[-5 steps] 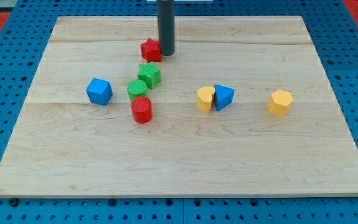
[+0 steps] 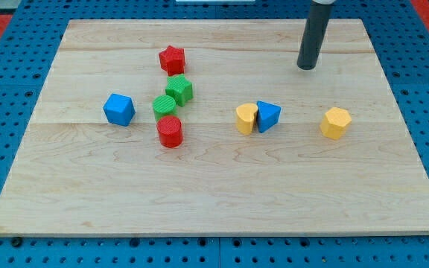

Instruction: Point at the blue triangle

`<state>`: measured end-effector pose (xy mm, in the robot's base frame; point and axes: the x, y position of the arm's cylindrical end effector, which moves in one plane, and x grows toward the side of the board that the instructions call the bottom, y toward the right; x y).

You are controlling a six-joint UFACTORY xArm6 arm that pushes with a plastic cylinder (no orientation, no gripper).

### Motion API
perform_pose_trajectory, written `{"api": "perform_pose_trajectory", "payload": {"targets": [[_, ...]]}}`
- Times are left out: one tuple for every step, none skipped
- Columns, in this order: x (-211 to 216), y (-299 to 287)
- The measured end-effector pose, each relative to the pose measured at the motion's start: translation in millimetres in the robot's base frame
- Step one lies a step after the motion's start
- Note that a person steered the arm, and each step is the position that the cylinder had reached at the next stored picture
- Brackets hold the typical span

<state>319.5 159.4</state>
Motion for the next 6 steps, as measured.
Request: {"api": "perform_pose_trajectory", "payload": {"targets": [[4,3],[46,-1],[95,-24],[134,-47],[134,-48],[134,-48]]}}
